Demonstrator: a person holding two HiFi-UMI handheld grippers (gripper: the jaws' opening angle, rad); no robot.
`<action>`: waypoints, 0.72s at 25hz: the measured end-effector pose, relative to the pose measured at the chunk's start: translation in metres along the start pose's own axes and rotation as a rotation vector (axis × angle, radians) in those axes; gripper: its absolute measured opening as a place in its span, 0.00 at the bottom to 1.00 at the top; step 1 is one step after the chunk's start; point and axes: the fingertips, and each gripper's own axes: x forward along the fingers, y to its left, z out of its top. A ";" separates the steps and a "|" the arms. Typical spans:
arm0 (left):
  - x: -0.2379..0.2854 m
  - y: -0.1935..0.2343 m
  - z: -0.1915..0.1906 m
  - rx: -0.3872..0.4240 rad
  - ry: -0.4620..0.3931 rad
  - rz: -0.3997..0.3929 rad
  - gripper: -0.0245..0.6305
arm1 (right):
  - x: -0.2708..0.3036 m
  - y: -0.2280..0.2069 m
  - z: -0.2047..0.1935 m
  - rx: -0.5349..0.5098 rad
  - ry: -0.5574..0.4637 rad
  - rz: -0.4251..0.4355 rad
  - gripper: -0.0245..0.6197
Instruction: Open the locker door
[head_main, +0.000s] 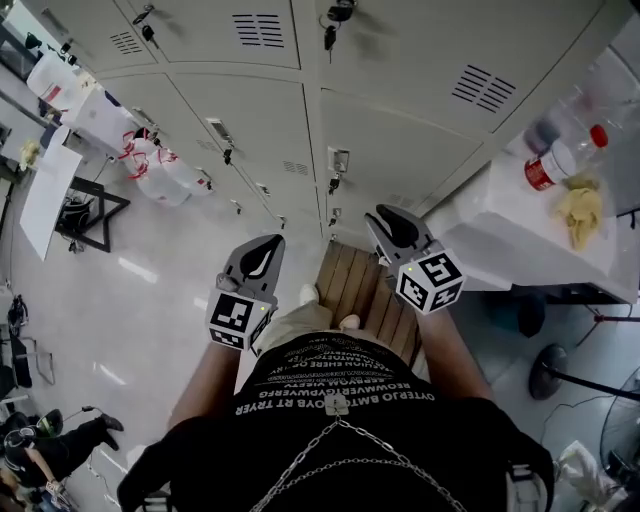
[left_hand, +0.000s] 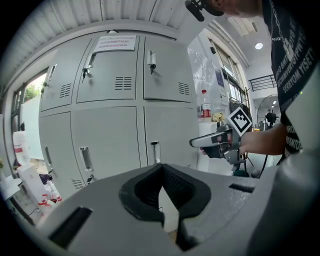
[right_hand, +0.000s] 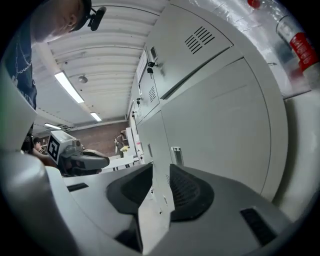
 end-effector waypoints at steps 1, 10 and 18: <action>0.004 0.005 0.001 0.000 0.001 -0.007 0.04 | 0.007 0.000 0.002 0.003 0.001 -0.002 0.19; 0.045 0.052 0.032 0.040 -0.044 -0.070 0.04 | 0.065 -0.008 0.015 0.013 0.020 -0.018 0.20; 0.076 0.090 0.023 0.035 -0.048 -0.102 0.04 | 0.112 -0.010 0.011 0.031 0.041 -0.018 0.23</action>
